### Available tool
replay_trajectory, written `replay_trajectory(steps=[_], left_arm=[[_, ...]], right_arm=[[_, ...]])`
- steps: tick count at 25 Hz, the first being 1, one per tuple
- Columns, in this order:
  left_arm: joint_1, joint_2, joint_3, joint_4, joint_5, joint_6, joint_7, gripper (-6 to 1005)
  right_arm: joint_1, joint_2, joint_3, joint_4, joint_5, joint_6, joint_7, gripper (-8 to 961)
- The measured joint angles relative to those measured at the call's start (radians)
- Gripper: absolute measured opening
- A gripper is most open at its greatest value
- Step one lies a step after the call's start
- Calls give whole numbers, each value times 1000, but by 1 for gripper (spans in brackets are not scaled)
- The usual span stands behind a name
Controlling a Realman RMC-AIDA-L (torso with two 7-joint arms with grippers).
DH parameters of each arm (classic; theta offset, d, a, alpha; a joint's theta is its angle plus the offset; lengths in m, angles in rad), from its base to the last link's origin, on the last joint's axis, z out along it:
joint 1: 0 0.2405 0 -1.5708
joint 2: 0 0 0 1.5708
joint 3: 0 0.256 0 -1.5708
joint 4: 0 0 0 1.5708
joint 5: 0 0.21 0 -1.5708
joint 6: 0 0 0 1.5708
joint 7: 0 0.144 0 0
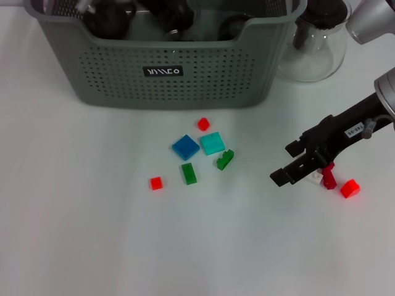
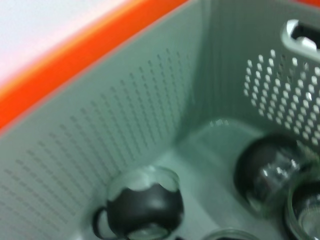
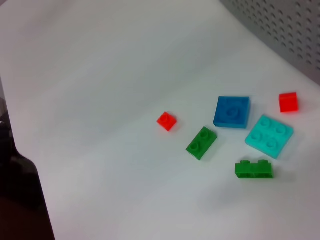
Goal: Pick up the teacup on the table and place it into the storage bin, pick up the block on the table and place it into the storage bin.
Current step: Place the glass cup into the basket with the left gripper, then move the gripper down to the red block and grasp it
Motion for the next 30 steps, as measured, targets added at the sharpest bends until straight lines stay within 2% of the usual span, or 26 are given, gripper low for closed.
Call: replay_trajectory(steps=[1,2,3,10,11,12,13,17,20,23,26,29,30], left_arm=[[12,-2,-3,33,-5,16,0,466],[43,-7,-13,130,-25,60,0,488],[43,-7,-13,130,-25,60,0,532],[145,-13,-45,424,-172,200,-4,860],[170,-15,-62,491,-223,229,4,858],[170,-15,-62,491,-223,229,4,856],[232,-18,-89,604,-358,283,39,855],[330,-20,-158,716,-594,400,151,849],[408,-21,-264,727,-812,580,288,850],[462,-24,-352,673,-947,753,406,851],[499,-26,-399,585,-994,862,497,852],[527,-22,-401,494,-993,905,587,853],[546,-19,-391,429,-990,930,670,853]], right_arm=[[0,-1,0,0,-1,-1,0,945],[0,-1,0,0,-1,-1,0,945],[0,-2,0,0,-1,-1,-2,945],[0,-3,1,-3,0,-5,-12,945],[0,-3,2,-5,1,-7,-12,945],[0,-3,2,-8,2,-10,-13,945],[0,-3,3,-10,4,-13,-13,945],[0,-11,9,-16,4,-18,-13,945],[-1,-18,10,-18,5,-21,-14,945],[-4,-28,14,-22,5,-33,-21,945],[-7,-39,26,-37,5,-43,-32,945],[-9,-47,43,-45,4,-53,-51,946],[-9,-49,46,-45,3,-59,-59,946]])
